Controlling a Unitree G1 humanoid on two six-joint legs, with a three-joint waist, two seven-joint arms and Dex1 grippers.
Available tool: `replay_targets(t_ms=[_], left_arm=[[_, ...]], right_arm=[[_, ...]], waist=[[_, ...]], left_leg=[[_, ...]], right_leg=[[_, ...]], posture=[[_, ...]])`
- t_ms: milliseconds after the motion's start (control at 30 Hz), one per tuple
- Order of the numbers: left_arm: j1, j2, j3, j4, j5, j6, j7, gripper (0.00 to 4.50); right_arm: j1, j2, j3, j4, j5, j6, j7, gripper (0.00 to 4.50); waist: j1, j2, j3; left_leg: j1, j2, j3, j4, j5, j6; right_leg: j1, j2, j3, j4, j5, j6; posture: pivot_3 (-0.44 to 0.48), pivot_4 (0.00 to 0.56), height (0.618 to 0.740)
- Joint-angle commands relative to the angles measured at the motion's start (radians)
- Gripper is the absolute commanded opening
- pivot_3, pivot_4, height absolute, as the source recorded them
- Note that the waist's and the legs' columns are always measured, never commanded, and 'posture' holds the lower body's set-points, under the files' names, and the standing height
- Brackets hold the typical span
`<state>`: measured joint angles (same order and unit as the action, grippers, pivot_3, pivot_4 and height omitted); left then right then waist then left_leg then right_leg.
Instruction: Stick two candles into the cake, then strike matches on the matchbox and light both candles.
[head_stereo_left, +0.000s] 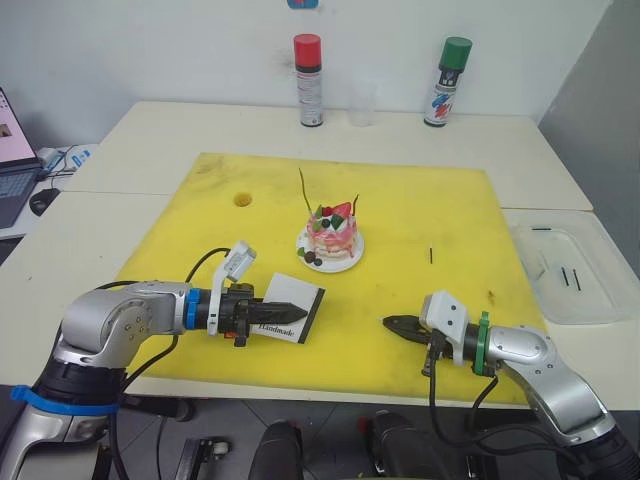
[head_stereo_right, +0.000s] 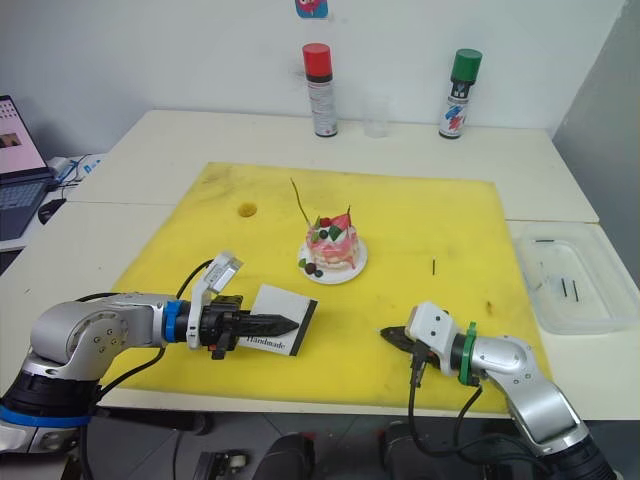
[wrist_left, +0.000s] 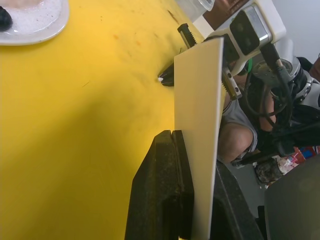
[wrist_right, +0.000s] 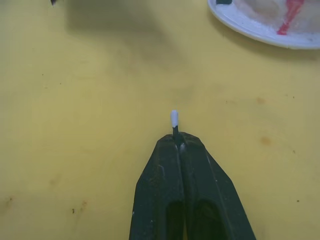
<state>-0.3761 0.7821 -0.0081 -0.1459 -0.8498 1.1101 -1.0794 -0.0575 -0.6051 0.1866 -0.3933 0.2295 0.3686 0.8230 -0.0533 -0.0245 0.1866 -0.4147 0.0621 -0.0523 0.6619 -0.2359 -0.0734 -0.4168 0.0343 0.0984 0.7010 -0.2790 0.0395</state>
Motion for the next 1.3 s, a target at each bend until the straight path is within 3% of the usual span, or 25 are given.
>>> replay_targets(t_ms=[33,633,733,833,1300], left_arm=[[-0.011,-0.009,0.026,-0.004,-0.019,0.008,0.008,0.0],[-0.023,-0.04,0.024,-0.012,-0.027,0.03,0.039,0.0],[-0.026,-0.039,0.023,-0.011,-0.027,0.032,0.04,0.0],[-0.028,-0.039,0.024,-0.013,-0.025,0.036,0.041,0.0],[-0.037,-0.037,0.03,-0.02,-0.031,0.051,0.05,0.0]], right_arm=[[-0.004,-0.006,-0.043,-0.076,0.046,0.056,-0.012,0.04],[0.003,0.023,0.027,-0.005,-0.09,0.004,-0.083,0.04],[0.025,0.025,0.031,0.001,-0.098,-0.022,-0.079,0.66],[0.042,0.025,0.035,0.016,-0.112,-0.077,-0.082,1.57],[0.076,0.073,-0.001,0.074,-0.051,-0.173,-0.073,1.57]], waist=[[0.0,0.0,0.0],[-0.001,0.0,0.0],[-0.001,0.0,0.0],[-0.001,0.0,0.0],[0.0,0.0,0.0]], left_leg=[[0.0,0.0,0.0,0.0,0.0,0.0],[0.0,0.0,0.0,0.0,0.0,0.0],[0.0,0.0,0.0,0.0,0.0,0.0],[0.0,0.0,0.0,0.0,0.0,0.0],[0.0,0.0,0.0,-0.001,0.0,0.0]], right_leg=[[0.0,0.0,0.0,0.0,0.0,0.0],[-0.001,0.0,0.0,0.0,0.0,0.0],[-0.001,0.0,0.0,0.0,0.0,0.0],[-0.001,0.0,0.0,0.0,0.0,0.0],[-0.001,0.0,0.0,0.0,0.0,0.0]], posture=[[0.0,0.15,0.704],[0.0,0.15,0.704],[0.0,0.15,0.704],[0.0,0.15,0.704],[0.0,0.15,0.704]])
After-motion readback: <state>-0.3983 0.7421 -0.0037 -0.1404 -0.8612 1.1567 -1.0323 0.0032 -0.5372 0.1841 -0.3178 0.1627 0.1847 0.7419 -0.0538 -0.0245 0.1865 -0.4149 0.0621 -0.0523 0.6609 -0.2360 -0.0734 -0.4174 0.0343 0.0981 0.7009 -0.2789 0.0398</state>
